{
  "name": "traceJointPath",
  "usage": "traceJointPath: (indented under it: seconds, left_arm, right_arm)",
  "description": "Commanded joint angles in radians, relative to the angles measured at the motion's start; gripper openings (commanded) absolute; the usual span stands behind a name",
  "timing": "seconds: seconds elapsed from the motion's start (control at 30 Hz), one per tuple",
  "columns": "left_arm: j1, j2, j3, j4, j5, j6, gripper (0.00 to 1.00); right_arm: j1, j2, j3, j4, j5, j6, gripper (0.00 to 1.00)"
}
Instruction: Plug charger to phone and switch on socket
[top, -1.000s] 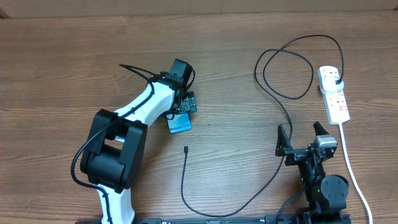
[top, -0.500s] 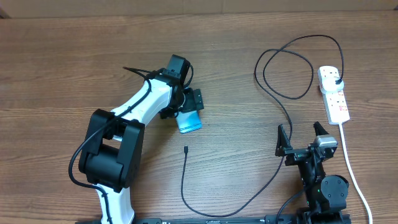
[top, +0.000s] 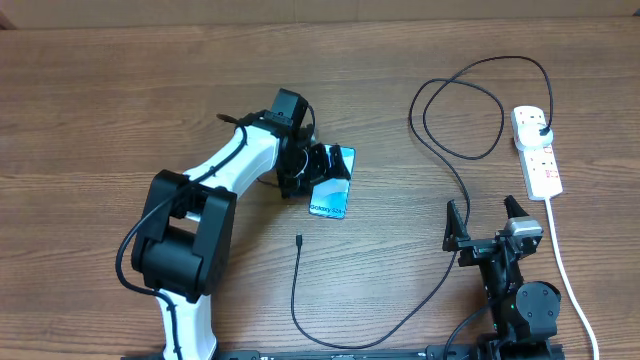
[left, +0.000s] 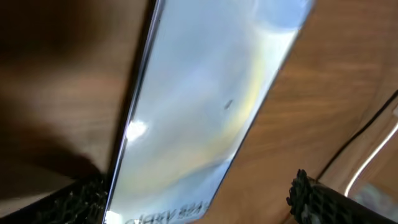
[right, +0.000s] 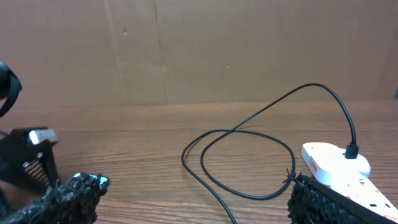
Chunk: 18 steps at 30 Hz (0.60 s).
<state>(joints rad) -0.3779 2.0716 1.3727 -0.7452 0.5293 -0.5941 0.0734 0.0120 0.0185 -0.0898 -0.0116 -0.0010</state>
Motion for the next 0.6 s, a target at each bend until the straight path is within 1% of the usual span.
traceJointPath:
  seconds: [0.0,0.17,0.27,0.33,0.43,0.57]
  left_arm:
    - [0.004,0.127,-0.06,-0.092,-0.204,-0.005,1.0]
    - [-0.009,0.01,0.006,-0.15,-0.311,-0.003,0.99]
    - [-0.019,-0.056,0.034,-0.159,-0.327,0.003,1.0]
    - [-0.027,-0.085,0.041,-0.158,-0.327,0.034,1.0]
    - [-0.049,-0.097,0.04,-0.156,-0.338,0.097,1.0]
    - [-0.1,-0.081,0.019,-0.142,-0.402,0.097,1.0]
  right_arm:
    - [0.006,-0.009,-0.011,0.006,0.0,-0.008,1.0]
    - [0.006,-0.009,-0.011,0.006,0.0,-0.008,1.0]
    - [0.006,-0.009,-0.011,0.006,-0.001,-0.008,1.0]
    - [0.006,-0.009,-0.011,0.006,0.0,-0.008,1.0]
    - [0.006,-0.009,-0.011,0.006,-0.001,-0.008,1.0]
    - [0.006,-0.009,-0.011,0.006,-0.001,-0.008,1.0]
